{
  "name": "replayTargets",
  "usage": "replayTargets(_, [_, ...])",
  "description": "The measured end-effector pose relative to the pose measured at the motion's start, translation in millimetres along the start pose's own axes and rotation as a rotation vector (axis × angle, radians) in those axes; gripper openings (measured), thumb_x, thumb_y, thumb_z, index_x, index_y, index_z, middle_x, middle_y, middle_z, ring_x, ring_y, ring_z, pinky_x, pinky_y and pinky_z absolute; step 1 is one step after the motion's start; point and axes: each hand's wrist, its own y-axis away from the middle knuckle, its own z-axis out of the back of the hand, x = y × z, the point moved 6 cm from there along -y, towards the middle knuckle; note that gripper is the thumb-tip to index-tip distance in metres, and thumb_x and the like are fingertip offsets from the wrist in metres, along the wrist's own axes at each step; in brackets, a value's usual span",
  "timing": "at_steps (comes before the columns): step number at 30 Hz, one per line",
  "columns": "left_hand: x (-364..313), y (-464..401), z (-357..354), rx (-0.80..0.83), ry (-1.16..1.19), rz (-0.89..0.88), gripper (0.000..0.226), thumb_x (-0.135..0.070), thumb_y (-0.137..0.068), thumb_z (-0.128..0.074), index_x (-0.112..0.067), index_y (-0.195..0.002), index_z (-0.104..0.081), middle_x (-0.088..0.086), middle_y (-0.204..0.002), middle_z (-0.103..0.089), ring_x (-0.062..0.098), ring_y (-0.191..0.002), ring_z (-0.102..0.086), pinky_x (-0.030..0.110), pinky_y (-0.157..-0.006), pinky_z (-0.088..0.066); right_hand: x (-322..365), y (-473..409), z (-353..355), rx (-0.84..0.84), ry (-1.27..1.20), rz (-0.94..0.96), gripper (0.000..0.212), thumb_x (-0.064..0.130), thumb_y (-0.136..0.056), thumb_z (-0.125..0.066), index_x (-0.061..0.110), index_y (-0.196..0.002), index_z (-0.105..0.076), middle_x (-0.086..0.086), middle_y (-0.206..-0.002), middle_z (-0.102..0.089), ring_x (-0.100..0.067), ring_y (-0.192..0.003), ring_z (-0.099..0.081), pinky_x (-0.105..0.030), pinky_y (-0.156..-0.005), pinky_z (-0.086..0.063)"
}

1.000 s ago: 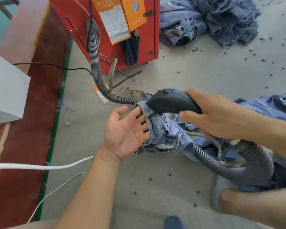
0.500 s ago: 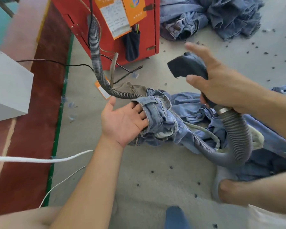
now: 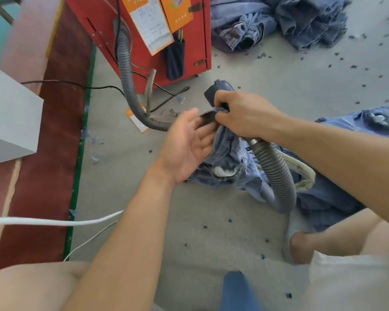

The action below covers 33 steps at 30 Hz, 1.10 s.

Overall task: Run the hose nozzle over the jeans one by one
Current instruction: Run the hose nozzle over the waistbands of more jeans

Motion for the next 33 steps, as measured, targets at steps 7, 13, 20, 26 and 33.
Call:
replayTargets(7, [28.3,9.0,51.9,-0.078,-0.718,0.027,0.025,-0.008,-0.092,-0.073,-0.016,-0.116,-0.071,0.004,-0.11,-0.079,0.019,-0.107,-0.073,0.038,-0.097,-0.057,-27.5,-23.5,6.2,0.047,-0.301,-0.274,0.007,0.018,-0.097,-0.057,0.019,-0.09,-0.058,-0.011,-0.081,-0.06,-0.021,-0.042,-0.057,-0.029,-0.036,-0.048])
replayTargets(13, [24.9,27.1,39.5,0.172,-0.347,0.045,0.049,0.007,-0.09,-0.062,-0.004,-0.138,-0.056,0.018,-0.124,-0.071,0.027,-0.112,-0.069,0.036,-0.1,-0.055,-36.1,-29.6,9.8,0.073,-0.411,-0.349,0.008,0.016,-0.096,-0.055,0.016,-0.089,-0.059,-0.011,-0.082,-0.056,-0.019,-0.038,-0.05,-0.028,-0.037,-0.047])
replayTargets(20, [28.8,32.7,34.6,0.239,-0.139,0.052,0.065,0.021,-0.083,-0.046,0.001,-0.144,-0.049,0.019,-0.127,-0.069,0.03,-0.113,-0.069,0.043,-0.101,-0.054,-34.0,-25.8,11.3,0.074,-0.391,-0.323,0.009,0.018,-0.096,-0.055,0.018,-0.088,-0.059,-0.01,-0.079,-0.056,-0.019,-0.037,-0.05,-0.031,-0.039,-0.049])
replayTargets(26, [61.3,13.5,62.0,-0.173,0.311,0.21,0.07,-0.053,-0.1,-0.044,-0.001,-0.148,-0.047,0.026,-0.134,-0.064,0.04,-0.111,-0.068,0.049,-0.094,-0.056,3.0,23.8,17.4,-0.005,0.019,-0.065,0.015,0.033,-0.098,-0.05,0.024,-0.086,-0.049,-0.001,-0.072,-0.058,-0.023,-0.054,-0.059,-0.029,-0.043,-0.04])
replayTargets(33, [50.6,-5.4,63.8,-0.213,0.785,-0.072,0.084,-0.07,-0.1,-0.033,-0.001,-0.139,-0.058,0.026,-0.139,-0.061,0.044,-0.127,-0.06,0.057,-0.112,-0.038,30.6,129.2,-24.4,0.246,0.068,0.112,0.035,0.083,-0.083,-0.024,0.064,-0.108,-0.038,0.014,-0.091,-0.047,-0.005,-0.073,-0.054,-0.024,-0.063,-0.042])
